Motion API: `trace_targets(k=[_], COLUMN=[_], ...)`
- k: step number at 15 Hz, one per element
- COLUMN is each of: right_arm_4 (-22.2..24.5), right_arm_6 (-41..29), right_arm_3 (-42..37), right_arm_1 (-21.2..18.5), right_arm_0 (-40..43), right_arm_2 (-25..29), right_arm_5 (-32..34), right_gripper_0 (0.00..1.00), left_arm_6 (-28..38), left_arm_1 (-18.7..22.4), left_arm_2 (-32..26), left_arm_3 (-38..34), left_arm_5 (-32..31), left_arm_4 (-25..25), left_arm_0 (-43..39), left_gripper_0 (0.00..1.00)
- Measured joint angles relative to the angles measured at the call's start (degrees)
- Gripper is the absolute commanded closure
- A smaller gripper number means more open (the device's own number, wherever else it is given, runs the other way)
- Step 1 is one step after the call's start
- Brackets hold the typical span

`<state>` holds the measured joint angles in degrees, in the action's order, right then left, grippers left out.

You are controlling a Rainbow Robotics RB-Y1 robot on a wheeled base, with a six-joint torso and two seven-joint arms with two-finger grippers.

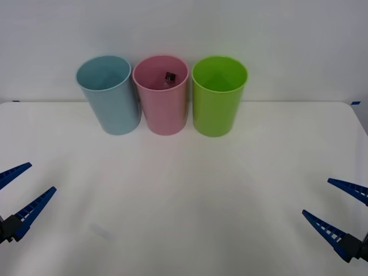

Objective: Grasp the object on the table and drop it into the matching bin: aluminum can to the light blue bin, PET bottle to the pink bin.

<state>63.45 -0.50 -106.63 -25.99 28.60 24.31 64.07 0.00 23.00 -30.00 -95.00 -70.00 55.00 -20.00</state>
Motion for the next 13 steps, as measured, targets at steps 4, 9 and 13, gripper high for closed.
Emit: trace_targets(k=[4, 9, 13], right_arm_4=[-4.1, -7.5, -7.4], right_arm_6=[5.2, 5.8, 5.8], right_arm_3=[5.2, 10.4, 11.5], right_arm_1=[0.4, 0.4, 0.4], right_arm_0=[2.9, 5.9, 5.9], right_arm_2=[2.4, 3.8, 3.7], right_arm_5=[2.1, 6.4, 7.1], right_gripper_0=[0.00, 0.00, 0.00], left_arm_6=[0.0, 0.0, 0.0], left_arm_1=[0.0, 0.0, 0.0], left_arm_2=[0.0, 0.0, 0.0], left_arm_3=[0.0, 0.0, 0.0], left_arm_5=[0.0, 0.0, 0.0], left_arm_4=[0.0, 0.0, 0.0], left_arm_0=[0.0, 0.0, 0.0], left_gripper_0=[0.00, 0.00, 0.00])
